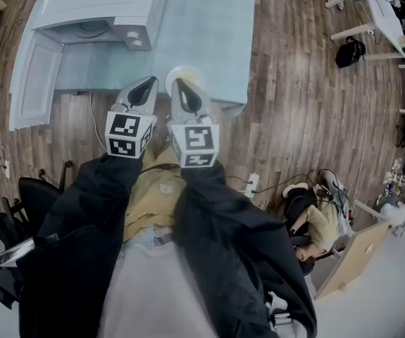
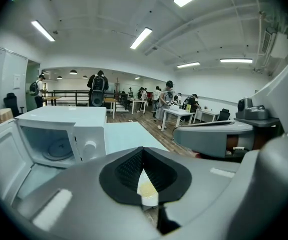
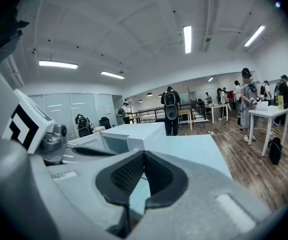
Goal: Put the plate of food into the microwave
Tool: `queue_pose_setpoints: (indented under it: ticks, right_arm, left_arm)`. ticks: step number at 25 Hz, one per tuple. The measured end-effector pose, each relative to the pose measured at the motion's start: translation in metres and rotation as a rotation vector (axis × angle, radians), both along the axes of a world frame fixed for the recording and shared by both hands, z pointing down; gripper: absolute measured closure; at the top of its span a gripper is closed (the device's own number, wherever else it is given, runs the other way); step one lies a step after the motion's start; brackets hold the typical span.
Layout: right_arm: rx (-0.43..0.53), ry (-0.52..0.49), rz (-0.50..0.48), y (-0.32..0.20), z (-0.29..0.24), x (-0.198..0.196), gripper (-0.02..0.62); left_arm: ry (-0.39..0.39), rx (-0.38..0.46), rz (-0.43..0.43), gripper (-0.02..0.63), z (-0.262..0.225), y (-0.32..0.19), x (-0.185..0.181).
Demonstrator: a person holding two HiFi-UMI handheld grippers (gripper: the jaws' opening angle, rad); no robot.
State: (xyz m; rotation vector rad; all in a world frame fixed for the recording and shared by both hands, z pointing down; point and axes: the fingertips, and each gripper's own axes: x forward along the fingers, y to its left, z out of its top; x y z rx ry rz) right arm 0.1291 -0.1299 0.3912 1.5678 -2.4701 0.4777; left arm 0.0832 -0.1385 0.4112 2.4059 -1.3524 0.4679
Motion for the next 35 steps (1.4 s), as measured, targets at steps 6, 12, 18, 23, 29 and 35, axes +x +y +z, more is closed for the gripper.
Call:
queue_pose_setpoints:
  ticks: [6, 12, 18, 23, 29, 35]
  right_arm:
    - [-0.078, 0.018, 0.002, -0.008, 0.036, -0.001, 0.595]
    - [-0.208, 0.051, 0.053, -0.004, 0.087, -0.004, 0.595]
    - [-0.347, 0.083, 0.095, 0.005, 0.141, 0.002, 0.595]
    - [-0.426, 0.093, 0.115, 0.008, 0.174, 0.007, 0.595]
    - [-0.504, 0.080, 0.126, 0.016, 0.205, 0.009, 0.595]
    - [-0.573, 0.059, 0.156, 0.030, 0.235, 0.018, 0.595]
  left_arm:
    - [-0.012, -0.081, 0.004, 0.606, 0.037, -0.005, -0.011]
    - [-0.029, -0.172, 0.043, 0.606, 0.078, -0.005, -0.026]
    - [-0.035, -0.267, 0.077, 0.605, 0.114, 0.003, -0.031]
    - [-0.053, -0.348, 0.098, 0.606, 0.145, 0.011, -0.032]
    - [-0.058, -0.428, 0.116, 0.606, 0.174, 0.020, -0.025]
    - [-0.066, -0.487, 0.148, 0.606, 0.195, 0.030, -0.018]
